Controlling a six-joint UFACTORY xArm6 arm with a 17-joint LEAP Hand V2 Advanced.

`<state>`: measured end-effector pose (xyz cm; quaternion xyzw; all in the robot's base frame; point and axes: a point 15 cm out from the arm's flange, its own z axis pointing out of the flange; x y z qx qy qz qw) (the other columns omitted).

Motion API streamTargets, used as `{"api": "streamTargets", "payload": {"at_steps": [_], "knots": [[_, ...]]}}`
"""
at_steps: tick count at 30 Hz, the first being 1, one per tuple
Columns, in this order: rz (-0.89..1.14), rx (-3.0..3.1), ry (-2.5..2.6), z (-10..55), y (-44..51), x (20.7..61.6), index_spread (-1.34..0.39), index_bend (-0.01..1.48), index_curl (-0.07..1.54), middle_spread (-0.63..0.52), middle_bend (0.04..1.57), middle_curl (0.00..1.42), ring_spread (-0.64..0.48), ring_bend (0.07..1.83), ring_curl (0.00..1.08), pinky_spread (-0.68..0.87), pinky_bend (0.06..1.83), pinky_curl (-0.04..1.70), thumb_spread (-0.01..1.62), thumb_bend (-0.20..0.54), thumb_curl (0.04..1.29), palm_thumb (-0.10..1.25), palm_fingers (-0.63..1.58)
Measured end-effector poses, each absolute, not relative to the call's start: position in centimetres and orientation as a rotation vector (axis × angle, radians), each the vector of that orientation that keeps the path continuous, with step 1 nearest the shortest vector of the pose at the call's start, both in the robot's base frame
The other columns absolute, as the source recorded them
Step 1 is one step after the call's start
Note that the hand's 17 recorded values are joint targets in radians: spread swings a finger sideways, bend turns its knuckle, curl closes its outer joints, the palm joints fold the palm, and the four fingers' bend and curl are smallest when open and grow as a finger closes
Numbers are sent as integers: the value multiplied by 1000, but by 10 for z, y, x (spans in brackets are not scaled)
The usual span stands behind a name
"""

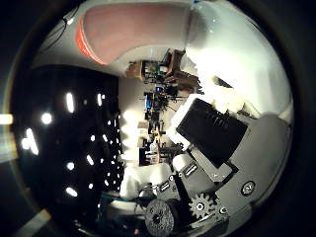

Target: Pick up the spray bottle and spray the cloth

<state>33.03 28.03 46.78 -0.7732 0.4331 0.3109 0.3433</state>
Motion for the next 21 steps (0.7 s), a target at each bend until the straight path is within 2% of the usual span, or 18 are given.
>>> {"api": "streamTargets", "payload": {"at_steps": [13, 21], "knots": [[439, -1963, 775, 489, 408, 331, -250, 1160, 634, -170, 1325, 653, -200, 1442, 571, -309, 1280, 650, 688, -16, 1026, 1023, 1230], [518, -1899, 731, 443, 463, 357, -250, 1159, 634, -162, 1318, 657, -199, 1441, 571, -307, 1275, 648, 657, -17, 1024, 1019, 1231]]}}
